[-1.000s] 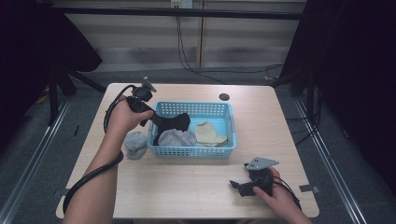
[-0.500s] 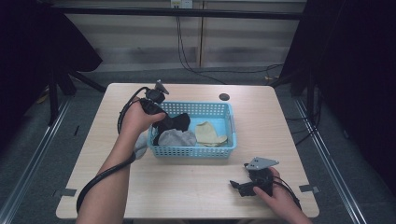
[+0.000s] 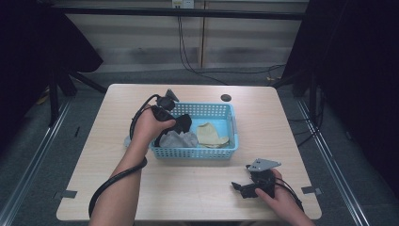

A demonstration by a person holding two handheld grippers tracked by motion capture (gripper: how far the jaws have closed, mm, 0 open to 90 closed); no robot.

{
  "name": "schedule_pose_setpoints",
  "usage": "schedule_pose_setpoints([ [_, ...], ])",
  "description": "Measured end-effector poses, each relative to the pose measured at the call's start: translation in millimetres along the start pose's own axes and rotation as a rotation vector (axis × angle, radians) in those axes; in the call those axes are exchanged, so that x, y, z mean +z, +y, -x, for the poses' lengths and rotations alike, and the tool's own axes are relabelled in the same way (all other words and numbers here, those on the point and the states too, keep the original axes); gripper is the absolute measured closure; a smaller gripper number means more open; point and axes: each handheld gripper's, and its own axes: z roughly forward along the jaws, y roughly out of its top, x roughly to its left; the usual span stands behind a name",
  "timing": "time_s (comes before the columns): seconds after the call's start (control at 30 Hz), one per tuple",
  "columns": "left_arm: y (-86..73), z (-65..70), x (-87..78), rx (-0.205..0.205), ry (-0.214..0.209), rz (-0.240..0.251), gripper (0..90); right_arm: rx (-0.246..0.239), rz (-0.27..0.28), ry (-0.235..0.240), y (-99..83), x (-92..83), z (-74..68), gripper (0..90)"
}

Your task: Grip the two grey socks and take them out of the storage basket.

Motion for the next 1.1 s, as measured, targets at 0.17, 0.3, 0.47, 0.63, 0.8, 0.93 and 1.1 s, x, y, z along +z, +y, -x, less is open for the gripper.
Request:
schedule_pose_setpoints([
  [0.17, 0.6, -0.9, 12.1, -0.009, -0.006, -0.008, 35.2, -0.001, 0.0, -0.001, 0.0, 0.0, 0.1, 11.4],
  [0.3, 1.8, -4.0, 19.9, -0.011, 0.005, -0.022, 35.5, 0.0, 0.0, 0.0, 0.0, 0.0, 0.0, 11.4],
  [0.47, 5.7, -0.3, 28.8, 0.004, 0.011, -0.033, 35.5, -0.001, 0.001, -0.001, 0.0, 0.0, 0.1, 11.4],
  [0.63, 7.6, 1.0, 38.9, 0.014, 0.011, -0.024, 35.5, 0.0, 0.0, -0.001, 0.0, 0.0, 0.0, 11.4],
  [0.8, 8.3, 0.4, 47.0, 0.017, 0.008, -0.027, 35.5, 0.0, 0.0, -0.001, 0.0, 0.0, 0.0, 11.4],
  [0.93, 8.2, -1.1, 51.4, 0.013, 0.008, -0.049, 35.5, -0.001, 0.001, -0.001, 0.0, 0.0, 0.1, 11.4],
  [1.1, 8.5, -2.3, 55.3, 0.025, 0.017, -0.054, 37.4, 0.0, 0.0, -0.001, 0.0, 0.0, 0.0, 11.4],
])
